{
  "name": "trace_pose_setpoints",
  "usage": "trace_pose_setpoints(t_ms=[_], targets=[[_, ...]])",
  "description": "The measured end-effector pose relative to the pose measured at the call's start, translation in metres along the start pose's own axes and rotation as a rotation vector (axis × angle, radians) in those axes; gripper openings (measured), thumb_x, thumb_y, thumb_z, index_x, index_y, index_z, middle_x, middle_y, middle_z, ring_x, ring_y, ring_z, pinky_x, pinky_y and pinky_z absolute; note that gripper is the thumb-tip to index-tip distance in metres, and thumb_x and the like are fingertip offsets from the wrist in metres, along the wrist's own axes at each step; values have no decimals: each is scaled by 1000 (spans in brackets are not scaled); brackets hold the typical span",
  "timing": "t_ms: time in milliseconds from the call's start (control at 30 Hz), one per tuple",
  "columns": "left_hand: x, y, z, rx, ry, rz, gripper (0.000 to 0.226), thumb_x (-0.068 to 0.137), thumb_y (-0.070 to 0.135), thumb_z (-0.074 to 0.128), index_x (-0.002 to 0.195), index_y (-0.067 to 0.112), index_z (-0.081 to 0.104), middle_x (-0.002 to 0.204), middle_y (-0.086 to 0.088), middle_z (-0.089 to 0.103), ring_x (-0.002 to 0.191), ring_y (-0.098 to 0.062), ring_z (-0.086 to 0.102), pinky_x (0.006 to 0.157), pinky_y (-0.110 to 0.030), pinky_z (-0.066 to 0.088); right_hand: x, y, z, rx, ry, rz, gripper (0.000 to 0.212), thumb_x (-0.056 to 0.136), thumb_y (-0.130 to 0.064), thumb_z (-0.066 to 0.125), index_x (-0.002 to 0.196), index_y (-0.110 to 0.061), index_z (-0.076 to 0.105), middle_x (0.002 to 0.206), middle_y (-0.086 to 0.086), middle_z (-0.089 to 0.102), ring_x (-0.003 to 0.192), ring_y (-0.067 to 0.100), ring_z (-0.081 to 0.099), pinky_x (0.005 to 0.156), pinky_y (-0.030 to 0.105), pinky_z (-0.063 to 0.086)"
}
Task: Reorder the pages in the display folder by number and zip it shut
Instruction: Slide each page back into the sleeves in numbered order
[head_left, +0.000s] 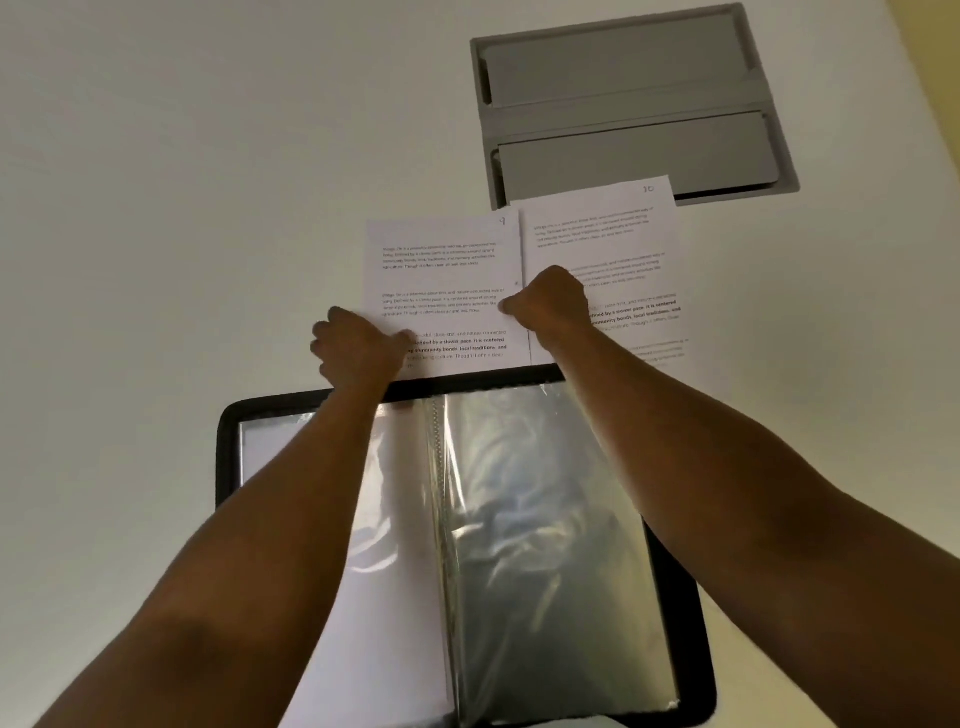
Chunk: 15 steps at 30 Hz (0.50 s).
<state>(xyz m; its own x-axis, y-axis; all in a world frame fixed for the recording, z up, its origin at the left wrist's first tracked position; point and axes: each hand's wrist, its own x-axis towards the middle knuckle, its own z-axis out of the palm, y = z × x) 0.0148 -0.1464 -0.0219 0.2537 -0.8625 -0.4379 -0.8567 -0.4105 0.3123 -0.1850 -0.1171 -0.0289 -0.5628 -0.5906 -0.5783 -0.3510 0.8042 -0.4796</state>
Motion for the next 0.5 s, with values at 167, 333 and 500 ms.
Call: trace_pose_setpoints(t_ms=[167,333,500], targets=[[32,6,1,-129,-135,-24,62,64,32,87,111,6,57,106,-5,63,103,-28,63,85,-37,52,4,-6,7,56,-29,-209,27,88,-23,70,107,-5,66,106,5,70,86,19,67,77,31,58],[30,16,6,-263,3,194,53,71,41,77,111,14,55,114,-5,57,101,-22,60,88,-36,53,5,-18,-7,346,57,-415,26,92,-22,65,114,-9,63,116,5,69,99,17,66,85,32,57],[-22,19,15,-316,335,613,30,90,32,60,111,11,56,110,-6,54,99,-20,54,84,-33,48,18,-29,-44,527,362,-561,14,93,-20,63,101,-10,59,95,-2,66,83,8,62,67,10,50]])
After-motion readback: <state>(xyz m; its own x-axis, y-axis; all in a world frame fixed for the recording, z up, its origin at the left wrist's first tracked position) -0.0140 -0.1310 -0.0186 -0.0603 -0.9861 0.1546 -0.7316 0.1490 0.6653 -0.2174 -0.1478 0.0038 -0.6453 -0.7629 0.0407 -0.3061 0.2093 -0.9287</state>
